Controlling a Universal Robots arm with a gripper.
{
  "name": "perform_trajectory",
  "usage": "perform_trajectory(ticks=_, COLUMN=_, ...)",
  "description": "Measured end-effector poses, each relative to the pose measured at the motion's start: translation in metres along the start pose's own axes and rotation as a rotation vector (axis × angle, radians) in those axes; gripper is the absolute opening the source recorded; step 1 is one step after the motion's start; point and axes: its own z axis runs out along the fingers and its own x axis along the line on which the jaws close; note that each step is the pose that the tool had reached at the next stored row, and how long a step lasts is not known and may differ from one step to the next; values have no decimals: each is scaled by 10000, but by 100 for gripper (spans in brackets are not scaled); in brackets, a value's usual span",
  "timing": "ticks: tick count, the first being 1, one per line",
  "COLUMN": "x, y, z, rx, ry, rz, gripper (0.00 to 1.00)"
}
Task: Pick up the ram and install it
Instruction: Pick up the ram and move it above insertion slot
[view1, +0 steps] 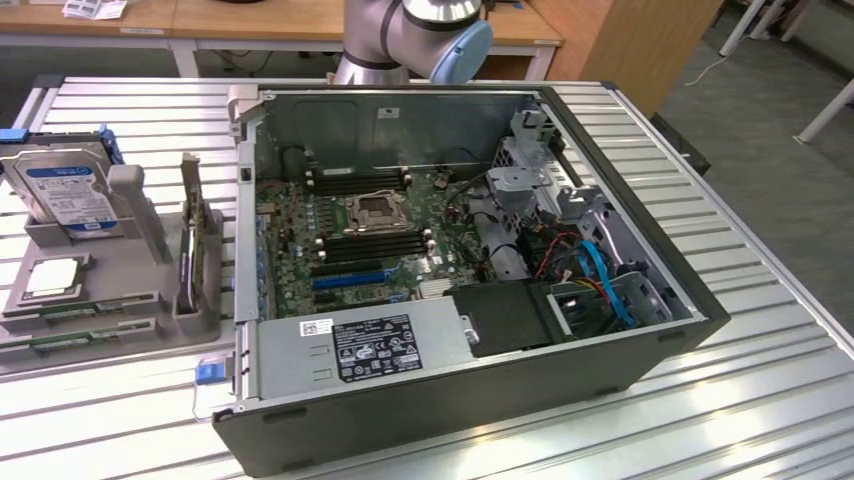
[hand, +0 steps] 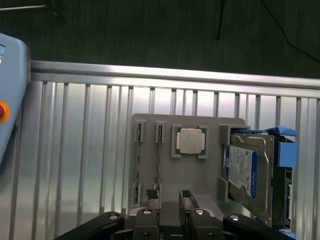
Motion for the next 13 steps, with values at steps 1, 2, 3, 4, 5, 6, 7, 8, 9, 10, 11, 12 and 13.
perform_trajectory(ticks=1, x=0, y=-1, z=14, rx=0, ry=-1, rz=0, gripper=30)
perform_trajectory(ticks=2, x=0, y=-1, z=16, rx=0, ry=-1, rz=0, gripper=30)
perform_trajectory(ticks=3, x=0, y=-1, z=18, rx=0, ry=0, rz=0, gripper=30)
perform_trajectory(ticks=4, x=0, y=-1, z=20, rx=1, ry=-1, rz=0, gripper=30)
perform_trajectory(ticks=5, x=0, y=-1, z=22, rx=0, ry=-1, rz=0, gripper=30)
perform_trajectory(ticks=6, x=0, y=-1, z=24, rx=0, ry=-1, rz=0, gripper=30)
perform_trajectory(ticks=7, x=0, y=-1, z=26, rx=0, ry=-1, rz=0, gripper=30)
perform_trajectory(ticks=8, x=1, y=-1, z=28, rx=1, ry=-1, rz=0, gripper=30)
perform_trajectory(ticks=9, x=1, y=-1, z=30, rx=0, ry=-1, rz=0, gripper=30)
perform_trajectory(ticks=10, x=1, y=-1, z=32, rx=0, ry=-1, rz=0, gripper=30)
perform_trajectory(ticks=11, x=1, y=-1, z=35, rx=0, ry=-2, rz=0, gripper=30)
perform_trajectory(ticks=12, x=1, y=-2, z=37, rx=1, ry=-1, rz=0, gripper=30)
perform_trajectory(ticks=13, x=1, y=-2, z=39, rx=1, ry=-1, rz=0, gripper=30)
